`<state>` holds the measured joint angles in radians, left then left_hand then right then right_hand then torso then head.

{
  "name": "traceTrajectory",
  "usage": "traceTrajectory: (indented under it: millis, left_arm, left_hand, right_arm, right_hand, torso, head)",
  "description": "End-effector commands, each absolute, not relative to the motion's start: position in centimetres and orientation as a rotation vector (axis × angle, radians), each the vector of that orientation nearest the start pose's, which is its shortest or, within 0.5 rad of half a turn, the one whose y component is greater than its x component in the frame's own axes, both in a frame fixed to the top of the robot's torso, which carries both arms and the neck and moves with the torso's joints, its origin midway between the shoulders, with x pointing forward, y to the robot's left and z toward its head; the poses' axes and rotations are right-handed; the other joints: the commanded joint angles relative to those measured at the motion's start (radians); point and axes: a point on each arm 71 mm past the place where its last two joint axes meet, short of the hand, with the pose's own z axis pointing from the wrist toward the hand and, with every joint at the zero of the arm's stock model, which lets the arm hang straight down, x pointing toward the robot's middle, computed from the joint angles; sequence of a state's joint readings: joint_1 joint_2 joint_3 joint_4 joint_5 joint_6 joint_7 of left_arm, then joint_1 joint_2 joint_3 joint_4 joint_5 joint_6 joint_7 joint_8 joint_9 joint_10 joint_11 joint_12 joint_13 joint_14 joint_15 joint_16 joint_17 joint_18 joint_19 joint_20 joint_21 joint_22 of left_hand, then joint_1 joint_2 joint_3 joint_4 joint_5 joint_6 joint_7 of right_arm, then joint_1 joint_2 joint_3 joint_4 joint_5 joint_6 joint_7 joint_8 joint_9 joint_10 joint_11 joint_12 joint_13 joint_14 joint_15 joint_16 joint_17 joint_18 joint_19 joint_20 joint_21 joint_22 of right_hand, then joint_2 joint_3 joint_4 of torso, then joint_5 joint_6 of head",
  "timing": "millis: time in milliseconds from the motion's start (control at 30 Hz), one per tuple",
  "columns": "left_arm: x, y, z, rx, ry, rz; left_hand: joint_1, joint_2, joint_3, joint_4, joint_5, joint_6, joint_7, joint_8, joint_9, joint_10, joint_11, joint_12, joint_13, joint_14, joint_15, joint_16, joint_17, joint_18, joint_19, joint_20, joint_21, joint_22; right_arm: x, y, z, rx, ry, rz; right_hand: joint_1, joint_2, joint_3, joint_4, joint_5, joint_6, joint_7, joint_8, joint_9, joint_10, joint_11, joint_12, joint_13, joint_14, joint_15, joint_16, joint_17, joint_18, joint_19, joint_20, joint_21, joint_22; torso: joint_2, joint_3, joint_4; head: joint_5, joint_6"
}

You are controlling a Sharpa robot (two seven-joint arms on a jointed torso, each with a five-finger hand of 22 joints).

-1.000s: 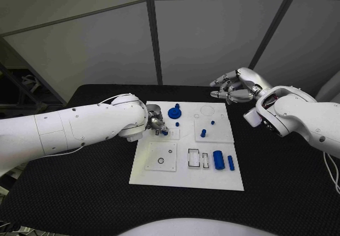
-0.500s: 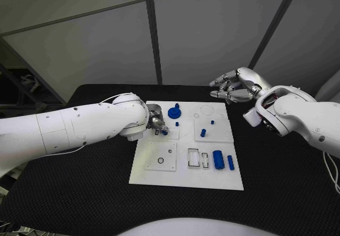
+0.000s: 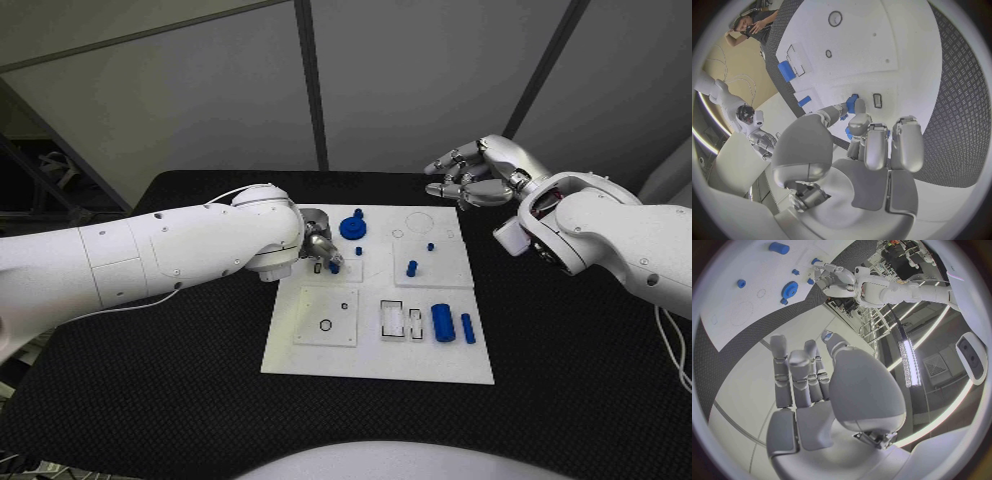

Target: Assemble the parts on the task board

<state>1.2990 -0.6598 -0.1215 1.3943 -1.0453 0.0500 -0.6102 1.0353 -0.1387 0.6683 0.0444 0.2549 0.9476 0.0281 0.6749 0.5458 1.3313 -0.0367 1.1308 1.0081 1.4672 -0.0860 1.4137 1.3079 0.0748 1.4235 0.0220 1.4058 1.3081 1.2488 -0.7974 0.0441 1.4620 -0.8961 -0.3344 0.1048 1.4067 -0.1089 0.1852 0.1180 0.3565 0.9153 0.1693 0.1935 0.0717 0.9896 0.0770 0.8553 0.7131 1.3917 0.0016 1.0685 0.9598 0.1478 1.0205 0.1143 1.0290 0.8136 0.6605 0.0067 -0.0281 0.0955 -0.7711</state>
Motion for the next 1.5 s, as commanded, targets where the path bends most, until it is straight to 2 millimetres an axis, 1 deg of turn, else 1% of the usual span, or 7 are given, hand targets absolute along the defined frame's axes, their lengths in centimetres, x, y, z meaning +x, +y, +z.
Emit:
traceTrajectory:
  millis: [33, 267, 733, 833, 1000, 1267, 1500]
  left_arm:
    - [50.4, 16.8, -21.9, -0.192, 2.314, -0.300]
    - [50.6, 17.0, -22.0, -0.199, 2.316, -0.289]
    - [50.7, 17.1, -22.0, -0.201, 2.319, -0.281]
    - [50.7, 17.2, -22.0, -0.206, 2.315, -0.280]
    - [50.7, 17.5, -21.9, -0.222, 2.300, -0.283]
    - [50.7, 18.4, -21.3, -0.263, 2.256, -0.299]
    - [51.3, 18.3, -19.4, -0.310, 2.207, -0.359]
  left_hand:
    - [-0.019, 0.002, 0.031, -0.058, -0.021, 0.010, -0.005, 0.000, -0.005, 0.016, -0.007, 0.007, 0.006, 0.055, -0.008, -0.006, 0.082, -0.016, 0.007, -0.001, 0.004, 0.008]
    - [-0.046, 0.009, -0.033, -0.031, -0.034, 0.029, -0.009, -0.007, -0.017, 0.023, -0.010, 0.022, 0.024, 0.056, -0.011, -0.006, 0.083, -0.017, 0.011, -0.005, 0.005, 0.014]
    - [-0.066, 0.010, -0.118, -0.004, -0.037, 0.050, -0.012, -0.015, -0.032, 0.030, -0.013, 0.031, 0.035, 0.056, -0.013, -0.006, 0.083, -0.019, 0.015, -0.007, 0.007, 0.022]
    - [-0.078, 0.012, -0.159, 0.013, -0.040, 0.055, -0.011, -0.018, -0.037, 0.030, -0.012, 0.032, 0.036, 0.056, -0.013, -0.006, 0.084, -0.019, 0.016, -0.007, 0.007, 0.023]
    - [-0.134, -0.008, -0.286, 0.070, -0.044, 0.064, -0.008, -0.023, -0.046, 0.030, -0.009, 0.033, 0.038, 0.056, -0.011, -0.007, 0.084, -0.019, 0.016, -0.006, 0.005, 0.024]
    - [-0.119, -0.005, -0.408, 0.115, -0.046, 0.049, -0.005, -0.028, -0.052, 0.003, -0.006, -0.001, -0.004, 0.056, -0.010, -0.008, 0.084, -0.015, 0.009, -0.005, -0.008, 0.011]
    - [-0.086, 0.009, -0.472, 0.143, -0.043, 0.035, -0.001, -0.024, -0.052, -0.011, -0.003, -0.012, -0.023, 0.056, -0.007, -0.008, 0.084, -0.013, 0.004, -0.003, -0.016, 0.003]
  right_arm:
    - [51.4, -19.4, -12.8, 0.271, 1.557, 1.083]
    - [51.3, -19.4, -12.8, 0.271, 1.557, 1.083]
    - [51.3, -19.5, -12.8, 0.272, 1.559, 1.081]
    - [51.3, -19.4, -12.8, 0.272, 1.560, 1.081]
    - [51.4, -19.4, -12.8, 0.272, 1.560, 1.081]
    - [51.5, -19.5, -12.8, 0.274, 1.560, 1.077]
    - [51.6, -19.6, -12.9, 0.276, 1.560, 1.074]
  right_hand:
    - [0.003, -0.011, -0.002, 0.005, 0.007, -0.003, -0.004, 0.005, -0.002, -0.004, 0.000, -0.006, -0.001, -0.008, 0.001, -0.005, -0.002, 0.014, -0.006, 0.001, -0.003, -0.002]
    - [0.002, -0.010, -0.002, 0.005, 0.007, -0.003, -0.004, 0.006, -0.002, -0.004, 0.000, -0.007, -0.002, -0.008, 0.001, -0.005, -0.001, 0.014, -0.006, 0.001, -0.004, -0.002]
    - [0.001, -0.010, -0.002, 0.006, 0.007, -0.003, -0.004, 0.006, -0.001, -0.003, 0.000, -0.007, -0.003, -0.008, 0.001, -0.007, -0.003, 0.015, -0.006, 0.001, -0.006, -0.004]
    - [0.001, -0.010, -0.002, 0.006, 0.007, -0.003, -0.004, 0.006, -0.001, -0.003, 0.000, -0.007, -0.003, -0.008, 0.001, -0.007, -0.003, 0.015, -0.006, 0.001, -0.006, -0.004]
    - [0.000, -0.010, -0.002, 0.007, 0.007, -0.003, -0.004, 0.006, -0.002, -0.003, 0.001, -0.007, -0.004, -0.009, 0.001, -0.011, -0.006, 0.015, -0.009, 0.001, -0.010, -0.009]
    - [0.000, -0.011, -0.002, 0.008, 0.007, -0.004, -0.004, 0.006, -0.002, -0.004, 0.001, -0.008, -0.004, -0.009, 0.002, -0.013, -0.008, 0.016, -0.009, 0.001, -0.012, -0.010]
    - [0.000, -0.011, -0.002, 0.008, 0.007, -0.004, -0.004, 0.006, -0.002, -0.004, 0.001, -0.008, -0.004, -0.009, 0.002, -0.013, -0.008, 0.016, -0.009, 0.001, -0.012, -0.010]
  torso:
    - [0.000, 0.0003, 0.0015]
    - [0.000, -0.0006, 0.0018]
    - [-0.001, -0.0012, 0.0024]
    - [-0.001, -0.0006, 0.0029]
    - [0.000, -0.0017, 0.0031]
    - [-0.001, -0.0016, 0.0032]
    - [0.000, -0.0019, 0.0028]
  head:
    - [-0.002, -0.002]
    - [-0.004, -0.003]
    - [-0.006, -0.003]
    - [-0.004, -0.004]
    - [-0.003, -0.002]
    - [-0.003, 0.003]
    - [-0.002, 0.005]
